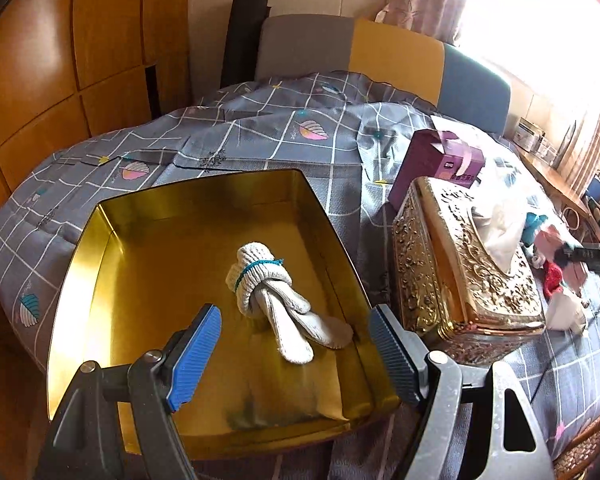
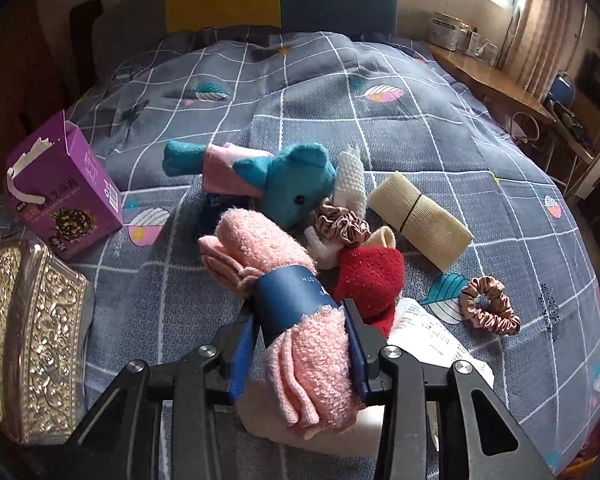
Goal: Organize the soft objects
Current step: 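Carry the white glove to the gold tray and release it with the left gripper, then carry the pink towel into the gold tray and open the right gripper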
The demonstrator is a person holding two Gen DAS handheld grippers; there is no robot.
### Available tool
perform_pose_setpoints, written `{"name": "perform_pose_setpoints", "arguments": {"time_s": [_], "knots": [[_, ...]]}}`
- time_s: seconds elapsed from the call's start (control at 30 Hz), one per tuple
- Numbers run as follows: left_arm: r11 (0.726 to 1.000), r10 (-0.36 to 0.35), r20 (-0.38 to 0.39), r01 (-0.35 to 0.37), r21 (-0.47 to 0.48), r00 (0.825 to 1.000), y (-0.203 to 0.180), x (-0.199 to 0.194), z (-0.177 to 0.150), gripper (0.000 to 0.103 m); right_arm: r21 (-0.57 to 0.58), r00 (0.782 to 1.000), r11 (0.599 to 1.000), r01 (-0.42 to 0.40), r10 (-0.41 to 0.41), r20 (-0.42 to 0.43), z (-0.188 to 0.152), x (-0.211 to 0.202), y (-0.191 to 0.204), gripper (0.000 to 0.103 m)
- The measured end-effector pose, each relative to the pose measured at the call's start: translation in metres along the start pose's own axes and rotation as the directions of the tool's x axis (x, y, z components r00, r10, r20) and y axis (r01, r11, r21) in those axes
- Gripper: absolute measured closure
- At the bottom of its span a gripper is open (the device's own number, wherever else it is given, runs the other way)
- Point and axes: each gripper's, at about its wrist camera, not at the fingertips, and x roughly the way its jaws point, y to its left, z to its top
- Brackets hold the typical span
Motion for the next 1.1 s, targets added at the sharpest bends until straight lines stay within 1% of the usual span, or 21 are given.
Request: {"name": "perform_pose_setpoints", "arguments": {"time_s": [0.1,0.27,0.33,0.43,0.57,0.67,0.7,0.77,0.87,0.9,1.0,1.1], "knots": [[1.0,-0.006,0.008,0.006,0.007,1.0,-0.001,-0.004,-0.001,0.025,0.012,0.999,0.999,-0.037,0.037,0.012,0.017,-0.006,0.011,0.062],[1.0,-0.019,0.008,0.019,0.013,1.0,-0.001,-0.006,-0.003,0.025,-0.017,0.998,0.999,-0.047,0.048,0.032,0.043,-0.015,0.037,0.062],[1.0,-0.022,0.011,0.021,0.013,1.0,-0.001,-0.006,-0.004,0.025,-0.007,0.996,0.997,-0.08,0.08,0.04,0.052,-0.02,0.046,0.062],[1.0,-0.026,0.011,0.026,0.009,1.0,0.0,-0.007,-0.004,0.025,-0.007,0.99,0.992,-0.127,0.127,0.067,0.068,-0.031,0.064,0.062],[0.999,-0.03,0.008,0.03,0.015,1.0,0.001,-0.006,-0.005,0.025,-0.044,0.978,0.984,-0.174,0.177,0.106,0.089,-0.048,0.099,0.062],[0.999,-0.03,0.004,0.03,0.017,1.0,0.002,-0.006,-0.006,0.025,-0.1,0.96,0.968,-0.231,0.243,0.139,0.102,-0.064,0.134,0.062],[0.999,-0.029,0.003,0.029,0.015,1.0,0.003,-0.005,-0.006,0.025,-0.13,0.95,0.958,-0.257,0.275,0.147,0.104,-0.071,0.148,0.062],[1.0,-0.027,0.003,0.027,0.008,1.0,0.007,-0.005,-0.007,0.025,-0.208,0.924,0.925,-0.319,0.352,0.147,0.103,-0.084,0.179,0.062],[1.0,-0.022,0.001,0.022,-0.009,1.0,0.015,-0.005,-0.007,0.025,-0.343,0.879,0.849,-0.403,0.463,0.114,0.088,-0.106,0.228,0.062],[1.0,-0.018,0.001,0.018,-0.017,1.0,0.019,-0.005,-0.008,0.025,-0.381,0.868,0.823,-0.421,0.487,0.093,0.08,-0.112,0.243,0.062],[0.999,-0.004,-0.003,0.004,-0.053,1.0,0.035,-0.006,-0.01,0.025,-0.478,0.846,0.748,-0.46,0.533,0.021,0.049,-0.122,0.283,0.062],[0.995,0.029,-0.004,-0.029,-0.097,1.0,0.054,-0.008,-0.013,0.025,-0.528,0.829,0.686,-0.501,0.556,-0.064,0.016,-0.119,0.311,0.062]]}}
